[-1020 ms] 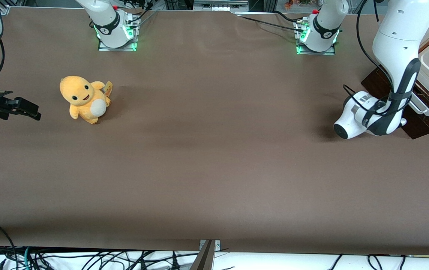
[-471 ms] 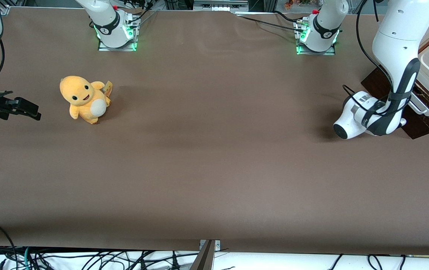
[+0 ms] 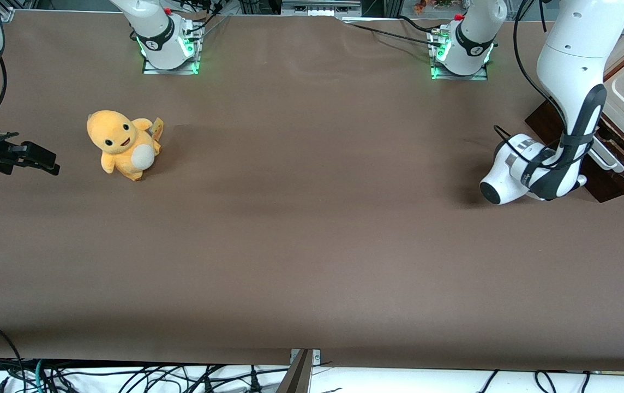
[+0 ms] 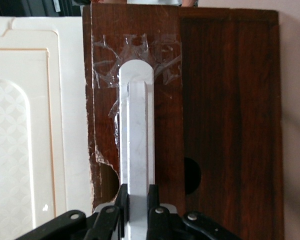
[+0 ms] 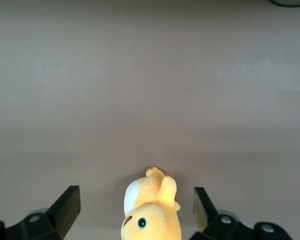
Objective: Open lower drawer with left arm only
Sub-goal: 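Pull the gripped handle outward, sliding the lower drawer open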
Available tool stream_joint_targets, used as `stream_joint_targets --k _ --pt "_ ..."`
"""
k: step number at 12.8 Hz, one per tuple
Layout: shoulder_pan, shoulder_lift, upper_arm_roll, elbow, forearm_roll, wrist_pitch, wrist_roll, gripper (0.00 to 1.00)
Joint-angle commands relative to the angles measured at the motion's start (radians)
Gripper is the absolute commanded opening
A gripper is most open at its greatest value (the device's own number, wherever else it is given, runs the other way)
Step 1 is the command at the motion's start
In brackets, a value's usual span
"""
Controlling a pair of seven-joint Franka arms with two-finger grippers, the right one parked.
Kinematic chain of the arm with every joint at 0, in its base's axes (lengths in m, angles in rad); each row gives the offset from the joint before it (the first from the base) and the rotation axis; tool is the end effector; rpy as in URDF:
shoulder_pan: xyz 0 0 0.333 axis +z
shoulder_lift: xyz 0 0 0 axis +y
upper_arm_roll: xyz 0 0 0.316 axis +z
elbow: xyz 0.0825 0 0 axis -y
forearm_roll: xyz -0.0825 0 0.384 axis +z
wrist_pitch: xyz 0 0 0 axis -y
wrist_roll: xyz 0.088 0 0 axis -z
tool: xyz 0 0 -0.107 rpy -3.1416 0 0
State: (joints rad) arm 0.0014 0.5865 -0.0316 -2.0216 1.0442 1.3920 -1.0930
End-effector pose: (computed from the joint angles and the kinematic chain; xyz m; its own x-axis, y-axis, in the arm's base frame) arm 0.4944 0.0895 0.1711 0.8684 0.4951 -0.0289 0.0312 -0.1128 -0.9931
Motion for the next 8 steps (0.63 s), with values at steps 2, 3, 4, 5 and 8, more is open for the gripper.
stream_joint_targets --k 2,3,4,5,8 --pt "-0.066 0.021 -0.001 0.124 -0.032 -0.056 0.116 0.1" --pt "-0.08 0.038 -0.001 0.138 -0.042 -0.07 0.113 0.1" --pt "-0.096 0.056 -0.001 0.161 -0.058 -0.092 0.108 0.1" --pt "-0.109 0.07 -0.001 0.181 -0.072 -0.114 0.104 0.1" --pt "-0.135 0.088 -0.001 0.195 -0.098 -0.129 0.097 0.1"
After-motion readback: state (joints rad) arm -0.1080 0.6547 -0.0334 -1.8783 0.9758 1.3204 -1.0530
